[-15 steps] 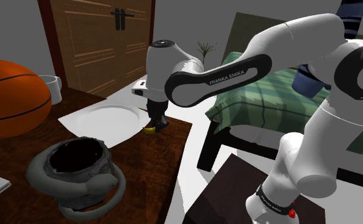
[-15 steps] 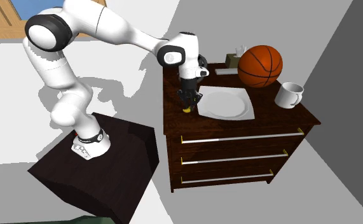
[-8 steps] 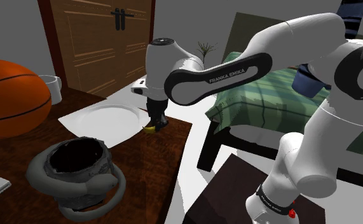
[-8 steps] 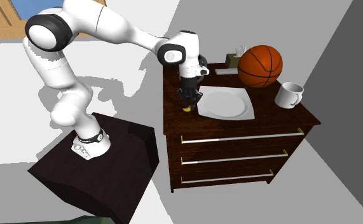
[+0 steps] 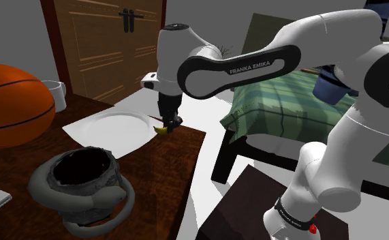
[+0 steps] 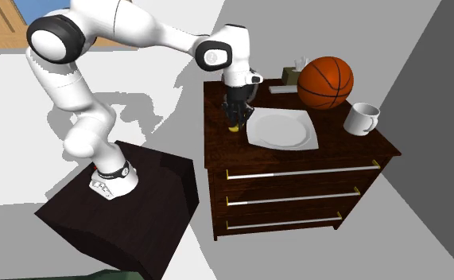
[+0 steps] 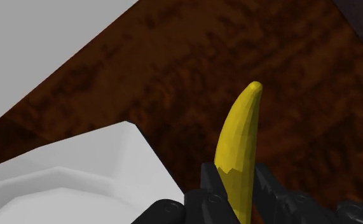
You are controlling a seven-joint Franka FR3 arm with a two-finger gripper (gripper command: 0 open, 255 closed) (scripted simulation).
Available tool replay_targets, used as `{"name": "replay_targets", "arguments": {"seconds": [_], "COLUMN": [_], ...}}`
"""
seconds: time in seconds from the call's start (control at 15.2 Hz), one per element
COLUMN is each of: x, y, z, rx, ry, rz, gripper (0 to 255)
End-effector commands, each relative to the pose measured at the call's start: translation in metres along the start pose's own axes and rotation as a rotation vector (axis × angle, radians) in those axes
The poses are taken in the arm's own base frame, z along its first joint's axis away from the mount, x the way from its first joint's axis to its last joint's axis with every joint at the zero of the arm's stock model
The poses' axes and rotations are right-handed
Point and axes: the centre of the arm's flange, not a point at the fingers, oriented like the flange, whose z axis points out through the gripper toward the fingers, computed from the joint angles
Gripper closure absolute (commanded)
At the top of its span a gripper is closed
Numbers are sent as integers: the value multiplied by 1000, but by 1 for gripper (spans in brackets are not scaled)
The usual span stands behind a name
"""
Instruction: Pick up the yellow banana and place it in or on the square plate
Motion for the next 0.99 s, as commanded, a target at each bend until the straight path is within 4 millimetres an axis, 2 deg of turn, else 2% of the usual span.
{"name": "replay_targets", "arguments": {"seconds": [0.0,0.53,0.92], "x": [0,-4,53], "y": [2,6,60], "z": [-12,-50,-48], "rx": [0,0,0], "ry": [0,0,0], "rz": [0,0,0], "gripper": [255,255,255]}}
